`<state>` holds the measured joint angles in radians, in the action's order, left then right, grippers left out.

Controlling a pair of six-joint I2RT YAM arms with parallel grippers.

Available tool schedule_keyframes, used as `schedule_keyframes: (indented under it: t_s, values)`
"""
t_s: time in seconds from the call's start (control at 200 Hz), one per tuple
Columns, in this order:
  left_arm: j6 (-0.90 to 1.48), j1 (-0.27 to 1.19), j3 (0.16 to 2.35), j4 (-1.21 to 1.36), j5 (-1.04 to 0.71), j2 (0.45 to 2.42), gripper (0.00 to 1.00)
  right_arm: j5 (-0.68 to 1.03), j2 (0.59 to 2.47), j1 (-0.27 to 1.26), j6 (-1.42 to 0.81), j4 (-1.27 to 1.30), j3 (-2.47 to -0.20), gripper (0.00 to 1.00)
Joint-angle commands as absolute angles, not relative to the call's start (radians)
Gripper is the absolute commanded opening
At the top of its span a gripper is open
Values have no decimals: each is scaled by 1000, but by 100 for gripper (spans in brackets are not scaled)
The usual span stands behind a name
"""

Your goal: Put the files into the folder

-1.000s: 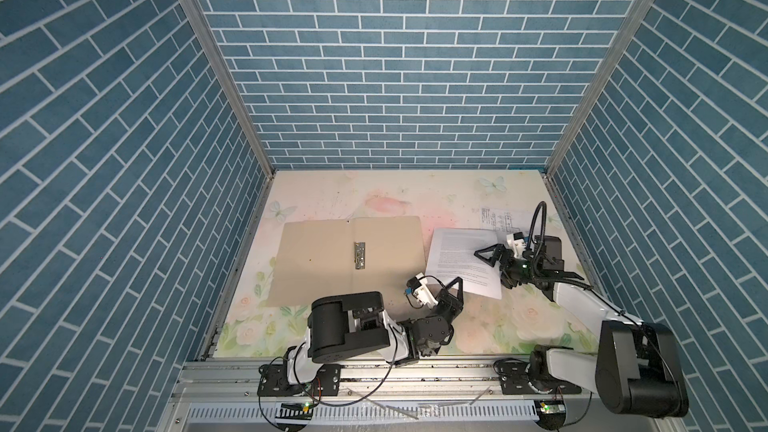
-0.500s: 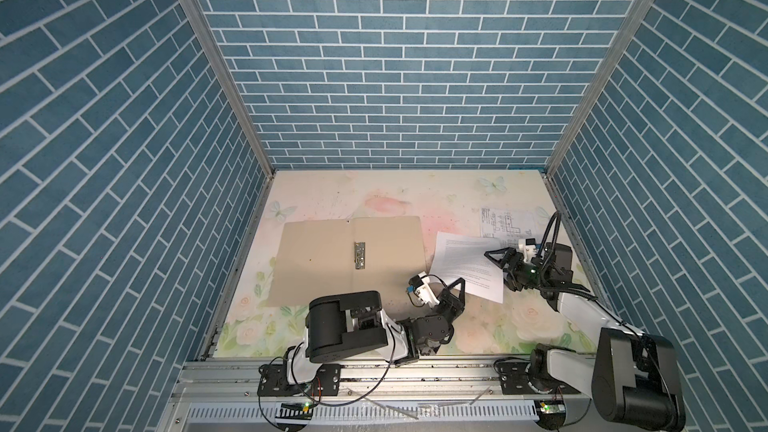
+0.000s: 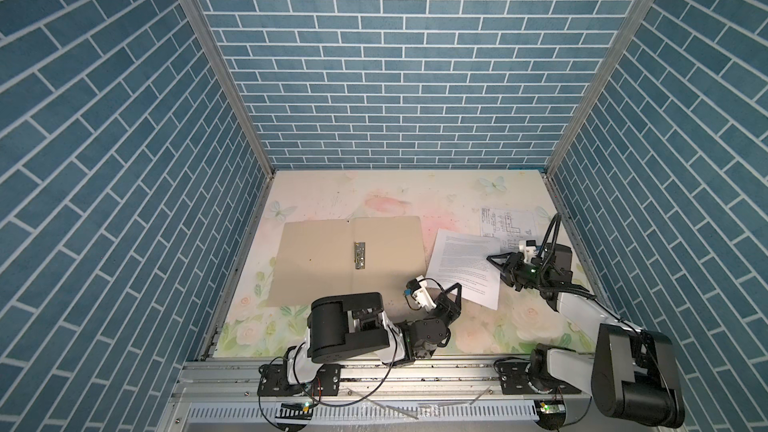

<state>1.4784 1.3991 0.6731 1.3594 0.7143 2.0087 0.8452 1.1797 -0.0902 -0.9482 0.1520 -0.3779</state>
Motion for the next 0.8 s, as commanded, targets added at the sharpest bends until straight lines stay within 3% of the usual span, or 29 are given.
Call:
schedule_keyframes:
  t_s: [0.0, 0.285, 0.455, 0.625, 0.705, 0.795]
  values:
    - [1478, 1404, 662, 1357, 700, 2016, 6, 865, 1162, -93, -973, 178, -349, 34]
    - [1509, 1406, 629, 1329, 682, 1996, 26, 853, 1114, -93, -983, 155, -344, 17]
    - [1502, 1405, 619, 1309, 665, 1974, 32, 841, 1098, -91, -985, 136, -342, 0]
    - [1499, 1406, 588, 1341, 646, 1968, 39, 812, 1069, -78, -972, 88, -345, 0]
    - [1506, 1405, 576, 1348, 626, 1964, 54, 783, 1058, -61, -946, 38, -359, 0]
    - [1490, 1406, 544, 1348, 604, 1936, 57, 737, 1040, -31, -905, -42, -399, 0]
